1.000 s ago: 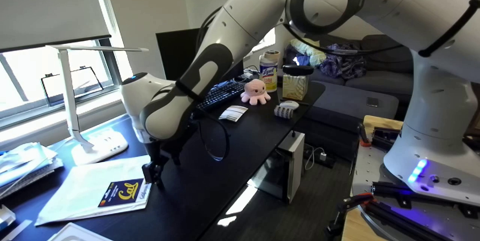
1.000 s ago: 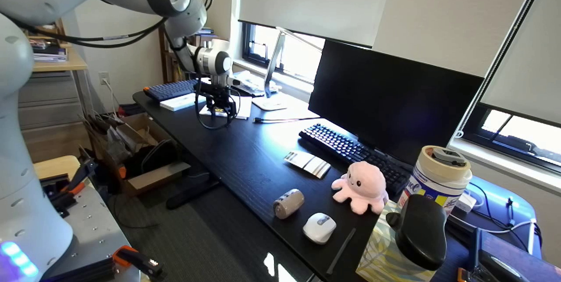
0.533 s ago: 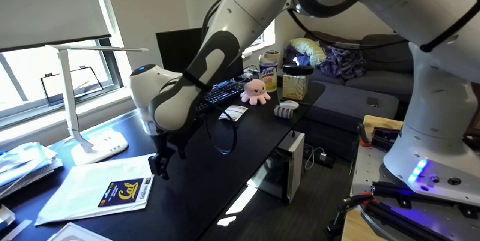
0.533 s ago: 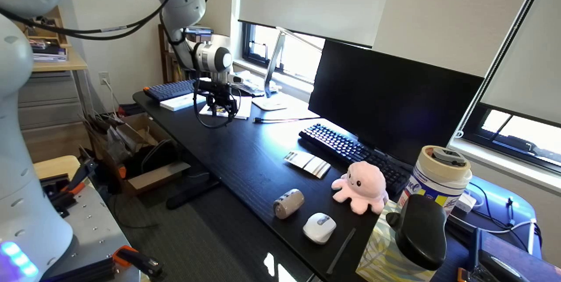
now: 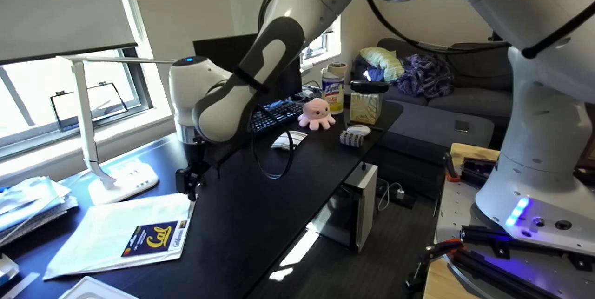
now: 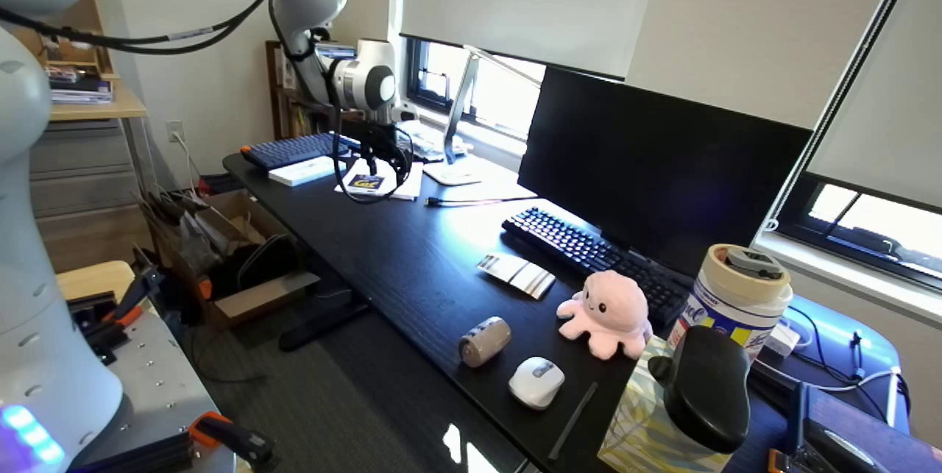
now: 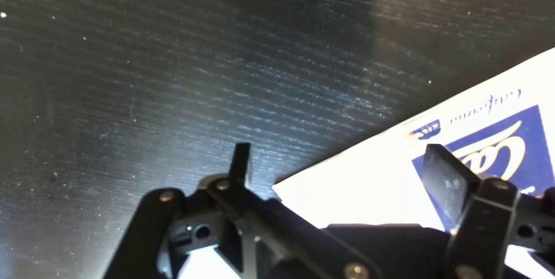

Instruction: Place the blue packet on top of the papers

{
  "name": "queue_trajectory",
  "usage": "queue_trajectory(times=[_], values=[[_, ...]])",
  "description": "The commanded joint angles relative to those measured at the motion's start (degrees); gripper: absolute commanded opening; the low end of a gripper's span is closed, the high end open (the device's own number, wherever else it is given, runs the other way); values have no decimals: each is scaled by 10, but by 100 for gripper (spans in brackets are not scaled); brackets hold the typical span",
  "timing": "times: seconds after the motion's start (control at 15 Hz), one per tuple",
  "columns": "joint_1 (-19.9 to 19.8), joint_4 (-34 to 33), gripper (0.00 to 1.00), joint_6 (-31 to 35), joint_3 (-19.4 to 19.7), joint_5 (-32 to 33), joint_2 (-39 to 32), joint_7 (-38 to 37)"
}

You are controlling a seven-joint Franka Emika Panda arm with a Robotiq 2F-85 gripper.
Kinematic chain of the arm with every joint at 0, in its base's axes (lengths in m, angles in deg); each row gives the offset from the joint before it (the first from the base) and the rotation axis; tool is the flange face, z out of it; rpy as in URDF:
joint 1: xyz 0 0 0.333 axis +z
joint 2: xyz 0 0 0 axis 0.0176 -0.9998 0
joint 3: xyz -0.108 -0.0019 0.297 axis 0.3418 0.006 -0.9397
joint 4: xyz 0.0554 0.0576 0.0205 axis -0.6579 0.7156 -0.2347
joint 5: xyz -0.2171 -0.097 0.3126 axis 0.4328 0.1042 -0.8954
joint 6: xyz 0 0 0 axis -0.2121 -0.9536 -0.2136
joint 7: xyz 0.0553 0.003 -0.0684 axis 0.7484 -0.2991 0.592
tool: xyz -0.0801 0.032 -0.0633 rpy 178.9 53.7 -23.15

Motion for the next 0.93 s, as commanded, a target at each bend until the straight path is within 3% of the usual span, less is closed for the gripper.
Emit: queue_trajectory(times=[0.0,0.4,0.87], values=[[-8,33,100,-9,2,-17,41,7],[-11,-4,100,-130,5,-14,48,11],[-4,-13,100,-123,8,-4,39,2]])
